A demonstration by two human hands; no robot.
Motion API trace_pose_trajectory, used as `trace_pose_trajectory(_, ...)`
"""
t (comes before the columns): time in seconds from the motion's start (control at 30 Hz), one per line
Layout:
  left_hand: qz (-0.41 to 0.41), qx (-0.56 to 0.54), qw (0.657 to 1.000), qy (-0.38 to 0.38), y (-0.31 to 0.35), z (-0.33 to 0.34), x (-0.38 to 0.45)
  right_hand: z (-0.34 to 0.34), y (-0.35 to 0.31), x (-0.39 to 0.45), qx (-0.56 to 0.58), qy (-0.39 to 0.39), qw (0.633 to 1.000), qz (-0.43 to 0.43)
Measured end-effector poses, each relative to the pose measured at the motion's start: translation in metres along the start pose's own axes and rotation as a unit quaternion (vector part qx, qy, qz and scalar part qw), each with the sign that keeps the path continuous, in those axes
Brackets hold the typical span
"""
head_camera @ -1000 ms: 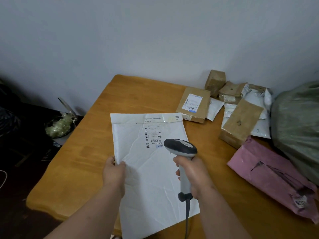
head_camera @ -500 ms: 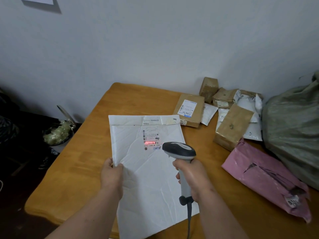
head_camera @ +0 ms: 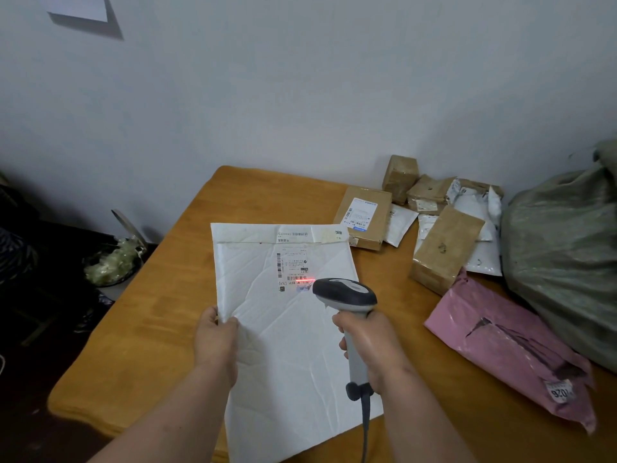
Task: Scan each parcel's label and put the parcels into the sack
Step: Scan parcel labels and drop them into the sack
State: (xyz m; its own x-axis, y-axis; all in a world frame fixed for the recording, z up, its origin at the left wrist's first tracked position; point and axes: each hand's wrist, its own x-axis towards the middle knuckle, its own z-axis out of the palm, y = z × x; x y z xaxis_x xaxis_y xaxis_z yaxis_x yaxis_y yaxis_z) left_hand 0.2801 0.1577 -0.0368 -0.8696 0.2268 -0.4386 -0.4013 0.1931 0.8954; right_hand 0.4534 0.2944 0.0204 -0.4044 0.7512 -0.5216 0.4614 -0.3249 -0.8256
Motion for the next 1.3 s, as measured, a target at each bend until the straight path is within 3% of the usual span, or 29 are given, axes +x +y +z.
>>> trace_pose_trajectory(0.7, 0.019, -0.007, 1.000, 0.008, 0.006, 0.012, -0.025, -0.024, 0.000, -0.005, 0.017, 0.000, 1.000, -0.021)
trace_pose_trajectory(0.93, 0.098, -0.029, 0.995, 0.007, 0.041, 0.023, -0.043, -0.042, -0.001, -0.014, 0.048, 0.014, 0.998, -0.040)
trace_pose_trajectory(1.13, 0.181, -0.106, 0.977, -0.033, 0.108, 0.044, -0.060, -0.066, -0.013, -0.035, 0.124, 0.082, 0.987, -0.063)
trace_pose_trajectory(1.3, 0.156, -0.228, 0.952, -0.132, 0.154, 0.078, -0.079, -0.092, -0.021, -0.062, 0.196, 0.143, 0.966, -0.085)
